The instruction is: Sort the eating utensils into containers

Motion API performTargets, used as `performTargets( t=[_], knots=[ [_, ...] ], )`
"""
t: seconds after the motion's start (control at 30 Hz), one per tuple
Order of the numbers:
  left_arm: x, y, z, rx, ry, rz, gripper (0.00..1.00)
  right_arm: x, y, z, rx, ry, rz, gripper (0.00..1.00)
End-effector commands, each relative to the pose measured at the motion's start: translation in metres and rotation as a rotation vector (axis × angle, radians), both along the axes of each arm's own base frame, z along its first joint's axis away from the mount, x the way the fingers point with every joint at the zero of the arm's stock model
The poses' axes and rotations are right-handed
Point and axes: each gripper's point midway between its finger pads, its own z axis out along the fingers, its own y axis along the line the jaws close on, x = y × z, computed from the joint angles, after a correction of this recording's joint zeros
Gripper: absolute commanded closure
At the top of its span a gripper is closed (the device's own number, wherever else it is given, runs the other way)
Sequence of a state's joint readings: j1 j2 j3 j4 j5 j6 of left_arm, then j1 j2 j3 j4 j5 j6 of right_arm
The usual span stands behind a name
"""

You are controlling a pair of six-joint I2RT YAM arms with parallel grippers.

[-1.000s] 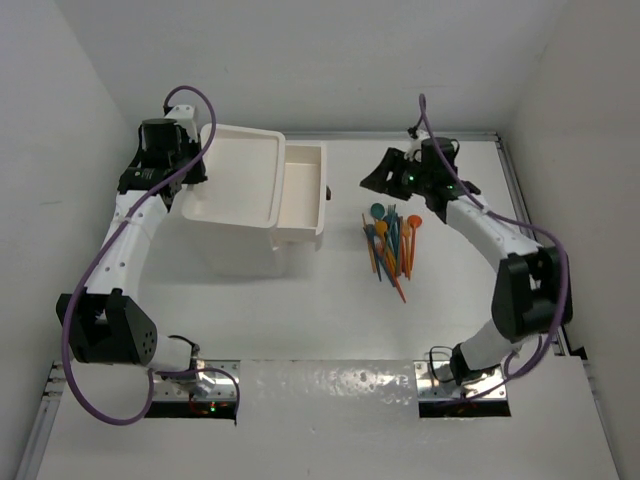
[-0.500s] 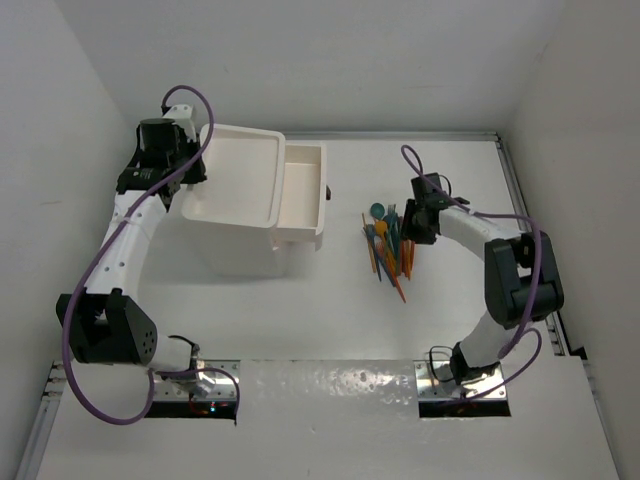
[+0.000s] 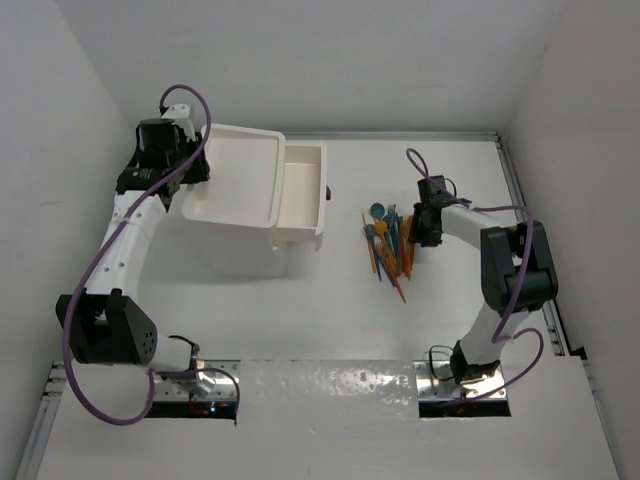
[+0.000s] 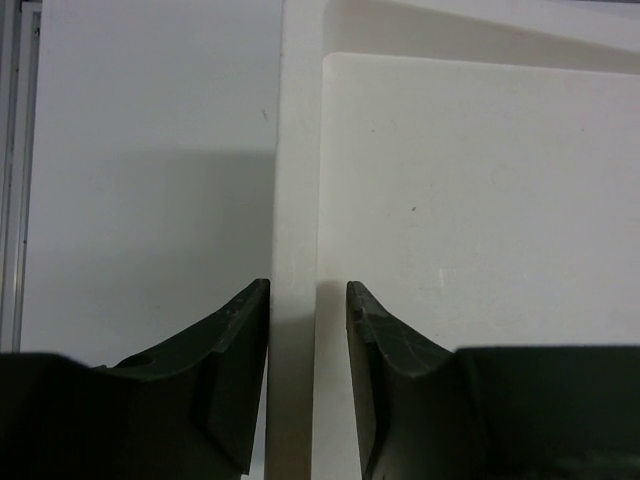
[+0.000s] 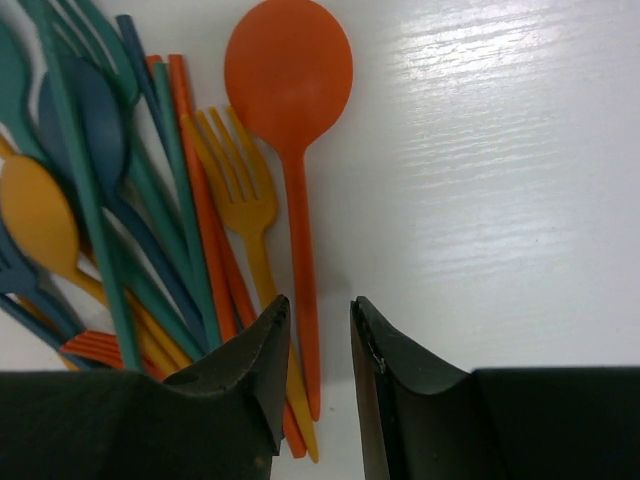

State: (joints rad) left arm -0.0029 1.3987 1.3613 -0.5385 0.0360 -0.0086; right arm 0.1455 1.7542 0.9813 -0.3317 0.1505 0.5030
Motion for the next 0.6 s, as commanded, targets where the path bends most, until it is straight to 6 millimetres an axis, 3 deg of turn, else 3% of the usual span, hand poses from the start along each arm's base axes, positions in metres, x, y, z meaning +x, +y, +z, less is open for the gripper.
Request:
performTargets(
  t=[0.0,0.17,0.3,0.47,0.57],
  knots=[
    [-0.003,-0.009,0.033,-0.054,-0.086,-0.027,0.66,0.016,0.001,0.001,0.009,-0.032,0.018,0.70],
    [-0.003,-0.008,0.050,-0.051,-0.118,-0.017,0.58,0.017,0.001,-0.008,0.011,-0.022,0.024,0.70],
    [-0.005,-0.005,0.077,-0.045,-0.173,-0.001,0.51,0.017,0.000,-0.016,0.020,-0.006,0.026,0.74],
    [-0.016,0.001,0.114,-0.047,-0.258,0.039,0.46,0.015,-0.011,-0.017,0.003,-0.006,0.021,0.98],
    [-0.028,0.000,0.129,-0.068,-0.297,0.046,0.44,0.023,-0.019,0.005,-0.045,-0.062,0.030,1.00]
  ],
)
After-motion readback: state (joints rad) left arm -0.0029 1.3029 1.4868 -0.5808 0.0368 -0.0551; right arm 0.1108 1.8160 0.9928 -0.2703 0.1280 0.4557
